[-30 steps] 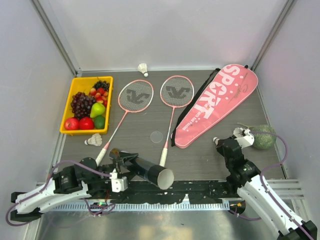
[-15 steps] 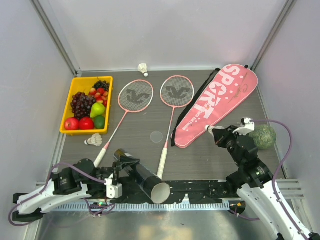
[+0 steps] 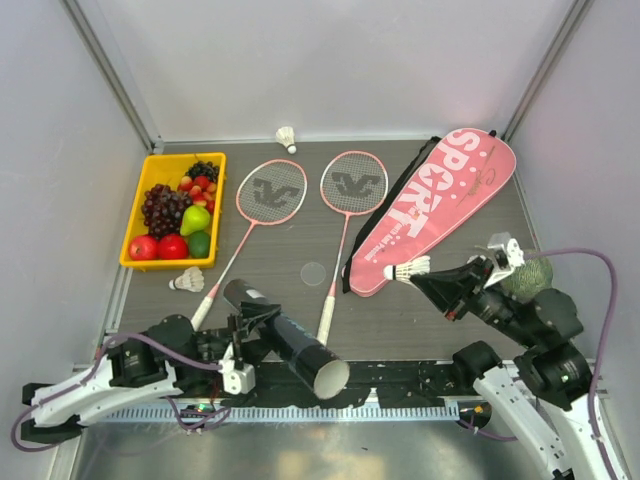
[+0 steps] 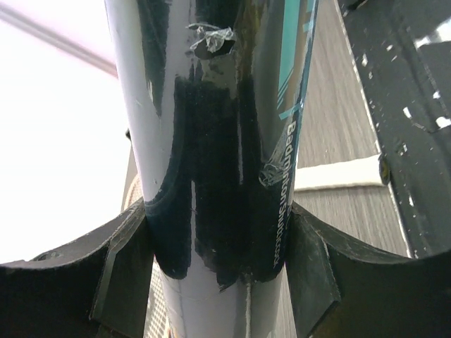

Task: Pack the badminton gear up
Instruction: Place the shuttlecock at the shuttle tube.

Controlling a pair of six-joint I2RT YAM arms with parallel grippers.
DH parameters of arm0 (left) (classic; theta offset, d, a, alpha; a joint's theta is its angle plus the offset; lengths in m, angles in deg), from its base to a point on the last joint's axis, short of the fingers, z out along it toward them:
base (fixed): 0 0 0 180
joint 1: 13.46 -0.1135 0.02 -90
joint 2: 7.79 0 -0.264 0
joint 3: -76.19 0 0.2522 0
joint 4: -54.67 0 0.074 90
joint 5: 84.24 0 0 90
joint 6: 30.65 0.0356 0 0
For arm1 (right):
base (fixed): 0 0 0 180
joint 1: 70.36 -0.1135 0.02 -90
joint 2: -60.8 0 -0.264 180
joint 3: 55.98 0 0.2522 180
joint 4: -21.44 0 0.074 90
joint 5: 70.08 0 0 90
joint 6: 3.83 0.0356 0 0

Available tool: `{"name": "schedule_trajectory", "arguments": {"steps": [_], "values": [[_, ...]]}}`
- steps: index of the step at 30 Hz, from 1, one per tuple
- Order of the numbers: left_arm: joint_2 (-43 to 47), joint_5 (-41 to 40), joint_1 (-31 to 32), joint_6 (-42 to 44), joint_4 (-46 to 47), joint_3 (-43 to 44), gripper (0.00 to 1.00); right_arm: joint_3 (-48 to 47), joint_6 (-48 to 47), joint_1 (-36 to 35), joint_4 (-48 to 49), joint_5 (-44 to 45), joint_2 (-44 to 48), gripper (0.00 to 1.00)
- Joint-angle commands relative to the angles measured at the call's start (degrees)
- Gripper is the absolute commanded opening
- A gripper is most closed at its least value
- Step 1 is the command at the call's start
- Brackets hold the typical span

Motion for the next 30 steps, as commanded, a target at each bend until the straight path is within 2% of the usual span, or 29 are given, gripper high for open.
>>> {"name": "schedule_trajectory", "arguments": {"steps": [1, 3, 9, 15, 30], "values": [[-8.4, -10.2, 0.2, -3.5, 5.3, 4.9, 0.0, -8.3, -8.4, 0.2, -0.9, -9.5, -0.3, 0.05], [-11.7, -16.4, 0.2, -5.5, 6.7, 6.9, 0.0, -10.3, -10.9, 0.2, -2.4, -9.1, -1.0, 0.05], [-17.4, -18.4, 0.1, -12.1, 9.6, 10.7, 0.0, -14.9, -12.6, 0.2, -5.2, -14.7, -2.5, 0.05], [-19.8, -23.3, 0.1, -15.4, 9.0, 11.4, 0.0, -18.7, -12.1, 0.2, -7.8, -15.2, -3.4, 0.05], [-22.8, -24.7, 0.1, -19.1, 6.5, 12.9, 0.0, -19.4, -7.5, 0.2, -1.3, -17.0, -10.3, 0.05]]}}
